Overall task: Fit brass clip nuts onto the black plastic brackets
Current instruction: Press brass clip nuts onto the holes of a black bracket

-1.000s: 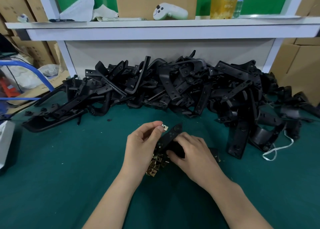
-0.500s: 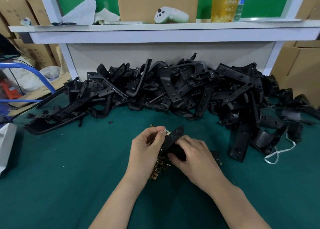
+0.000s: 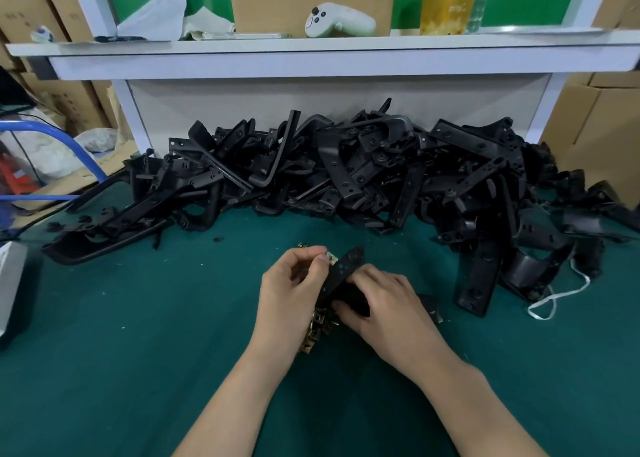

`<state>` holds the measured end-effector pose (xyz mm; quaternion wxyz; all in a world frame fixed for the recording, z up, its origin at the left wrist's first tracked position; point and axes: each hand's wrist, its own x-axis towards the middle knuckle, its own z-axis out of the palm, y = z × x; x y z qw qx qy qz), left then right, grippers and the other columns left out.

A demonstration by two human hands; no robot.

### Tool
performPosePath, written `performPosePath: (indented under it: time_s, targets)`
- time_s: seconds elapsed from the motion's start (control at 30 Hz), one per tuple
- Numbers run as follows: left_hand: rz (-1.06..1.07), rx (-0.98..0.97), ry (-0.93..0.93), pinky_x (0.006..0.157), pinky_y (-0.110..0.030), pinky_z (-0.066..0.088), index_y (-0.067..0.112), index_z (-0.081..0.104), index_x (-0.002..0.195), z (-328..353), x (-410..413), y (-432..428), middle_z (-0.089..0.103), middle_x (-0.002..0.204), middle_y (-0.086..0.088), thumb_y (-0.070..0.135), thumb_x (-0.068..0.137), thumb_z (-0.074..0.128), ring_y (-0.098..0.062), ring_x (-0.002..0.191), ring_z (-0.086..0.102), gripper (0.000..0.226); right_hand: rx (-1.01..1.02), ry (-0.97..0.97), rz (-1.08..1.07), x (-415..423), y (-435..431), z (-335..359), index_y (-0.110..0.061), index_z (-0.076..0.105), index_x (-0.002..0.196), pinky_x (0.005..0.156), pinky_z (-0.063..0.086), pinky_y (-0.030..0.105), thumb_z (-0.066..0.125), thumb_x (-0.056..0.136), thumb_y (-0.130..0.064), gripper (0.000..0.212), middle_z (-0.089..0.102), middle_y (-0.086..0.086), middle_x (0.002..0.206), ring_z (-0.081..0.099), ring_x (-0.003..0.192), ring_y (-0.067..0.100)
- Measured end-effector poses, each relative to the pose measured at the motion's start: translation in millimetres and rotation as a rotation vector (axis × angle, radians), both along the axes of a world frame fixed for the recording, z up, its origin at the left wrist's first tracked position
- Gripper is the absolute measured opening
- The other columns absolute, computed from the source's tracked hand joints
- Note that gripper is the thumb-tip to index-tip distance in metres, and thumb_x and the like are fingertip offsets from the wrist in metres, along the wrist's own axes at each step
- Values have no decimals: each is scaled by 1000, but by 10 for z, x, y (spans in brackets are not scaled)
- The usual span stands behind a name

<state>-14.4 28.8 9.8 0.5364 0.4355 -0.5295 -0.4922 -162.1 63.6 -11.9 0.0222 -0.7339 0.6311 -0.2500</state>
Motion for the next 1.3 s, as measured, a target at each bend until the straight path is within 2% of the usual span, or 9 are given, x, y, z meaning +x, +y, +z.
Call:
performPosePath:
  time_s: [0.2, 0.63, 0.8, 0.9, 1.03, 1.17, 1.3]
  targets:
    - [-20, 5, 11, 71, -9, 50, 24, 75, 96, 7, 8, -3, 76, 88, 9, 19, 97, 66, -1, 81, 70, 10, -5, -2, -1, 6, 2, 2, -26, 60, 122, 103, 33, 29, 59, 94, -46, 34, 59, -13, 119, 57, 111, 12]
    - [-24, -44, -53, 69, -7, 47, 27, 75, 93, -32, 1, -14, 75, 85, 15, 21, 95, 67, 4, 78, 67, 11, 0, 10, 15, -3, -7, -17, -25, 58, 126, 104, 31, 27, 57, 95, -47, 38, 58, -13, 123, 55, 114, 11]
    - [-75, -72, -101, 68, -9, 49, 31, 72, 97, -39, -3, 40, 75, 87, 15, 24, 94, 68, 0, 80, 69, 8, -12, -12, 19, 5, -4, -17, -25, 58, 123, 101, 35, 31, 60, 94, -43, 34, 59, -13, 116, 58, 107, 12]
    - [-93, -92, -152, 65, -6, 48, 34, 68, 103, -46, -7, 66, 73, 91, 20, 27, 94, 69, 3, 84, 68, 11, -22, -16, 20, -1, -8, -29, -25, 57, 123, 100, 36, 31, 61, 95, -43, 34, 58, -13, 112, 58, 105, 12]
    - [-84, -145, -267, 73, -3, 44, 46, 59, 113, -82, 8, 46, 66, 102, 31, 35, 91, 72, 10, 96, 62, 29, -33, -15, 12, -9, -12, -38, -26, 57, 121, 100, 35, 29, 59, 94, -44, 32, 58, -14, 109, 57, 104, 11]
    - [-81, -217, -407, 74, -3, 43, 55, 53, 103, -151, 20, 23, 65, 102, 33, 40, 88, 70, 10, 96, 62, 28, -24, -10, 13, -1, -17, -33, -27, 57, 124, 101, 34, 28, 62, 92, -42, 36, 58, -14, 114, 56, 108, 11]
    - [-37, -279, -466, 73, -7, 45, 53, 50, 98, -228, -5, 16, 66, 96, 30, 36, 89, 69, 7, 91, 63, 27, -22, -13, 12, 29, -3, -22, -28, 56, 126, 102, 34, 29, 61, 92, -41, 37, 58, -15, 116, 56, 108, 9]
